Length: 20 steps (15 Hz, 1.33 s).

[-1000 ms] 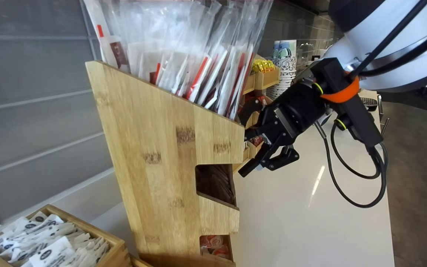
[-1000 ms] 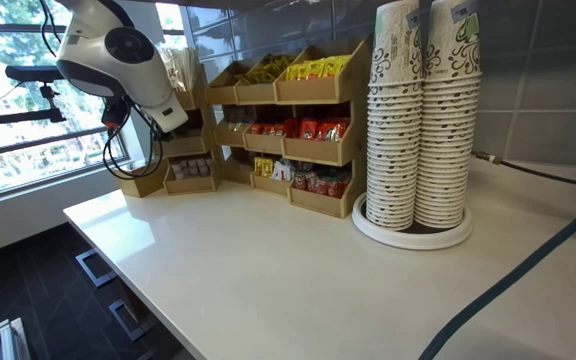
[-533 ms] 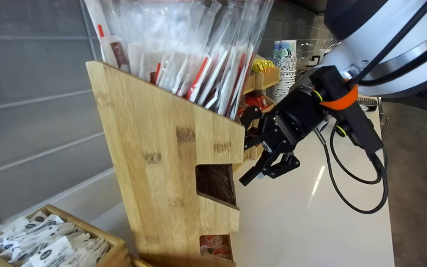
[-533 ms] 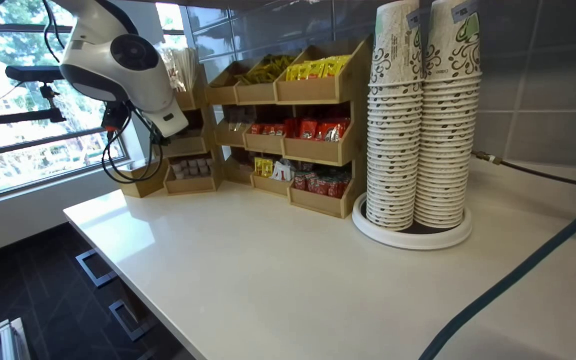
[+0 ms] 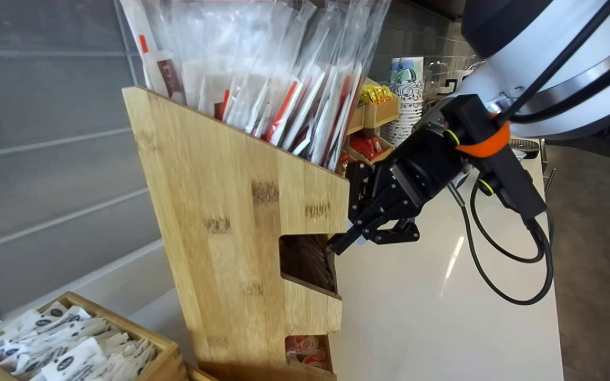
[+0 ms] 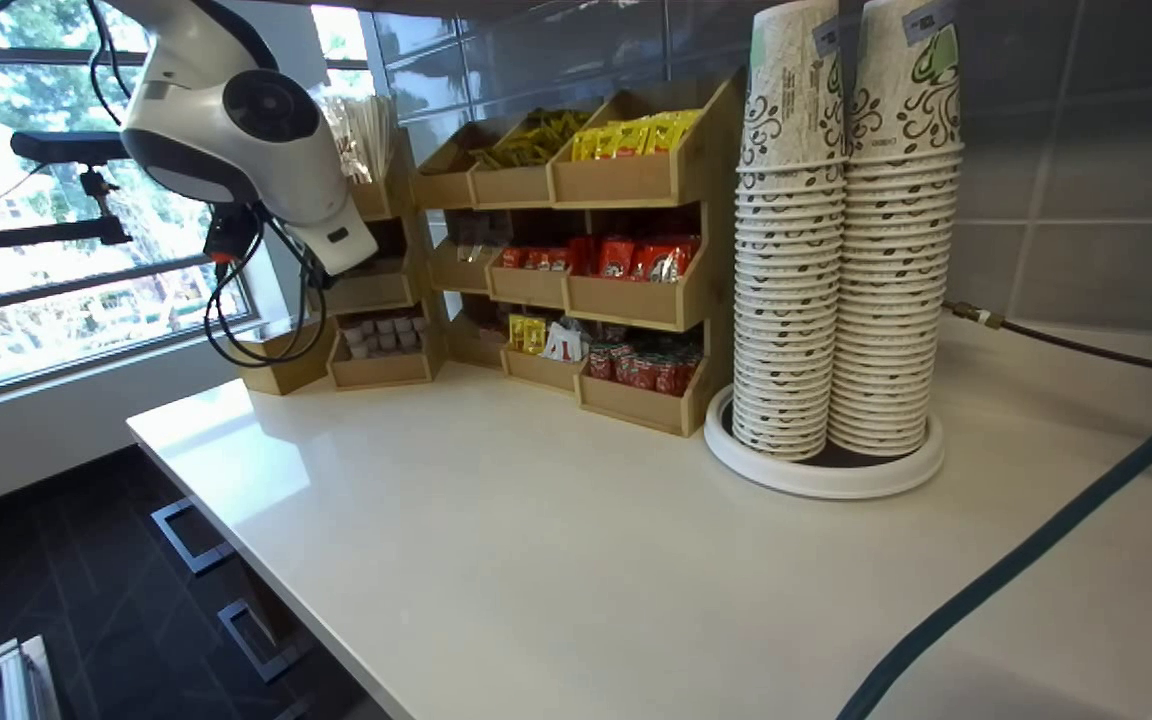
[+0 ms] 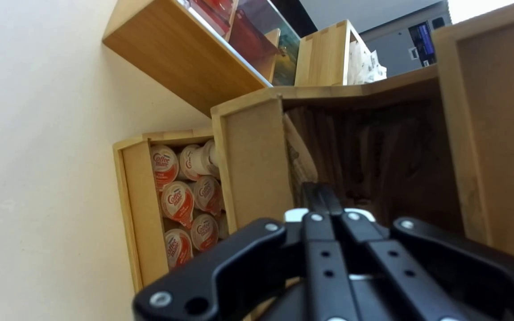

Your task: Remove the brown object from the first left rack

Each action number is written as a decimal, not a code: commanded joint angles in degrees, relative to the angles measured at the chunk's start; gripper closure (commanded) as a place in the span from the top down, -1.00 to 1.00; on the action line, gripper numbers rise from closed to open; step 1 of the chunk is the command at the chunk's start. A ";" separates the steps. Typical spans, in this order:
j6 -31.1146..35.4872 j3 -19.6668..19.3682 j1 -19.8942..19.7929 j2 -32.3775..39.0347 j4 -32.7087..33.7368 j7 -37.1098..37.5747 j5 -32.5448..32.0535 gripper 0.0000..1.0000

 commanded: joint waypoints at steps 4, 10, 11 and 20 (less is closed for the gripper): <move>-0.85 -0.15 -0.44 -0.28 0.92 -0.81 0.83 -1.00; -4.60 -1.12 -1.28 -3.72 -0.98 -0.31 -1.34 -1.00; -5.67 -1.48 -1.44 -4.44 -1.40 -0.68 -0.90 -1.00; -13.67 -3.83 -4.12 -12.89 -6.59 -0.20 -7.60 -1.00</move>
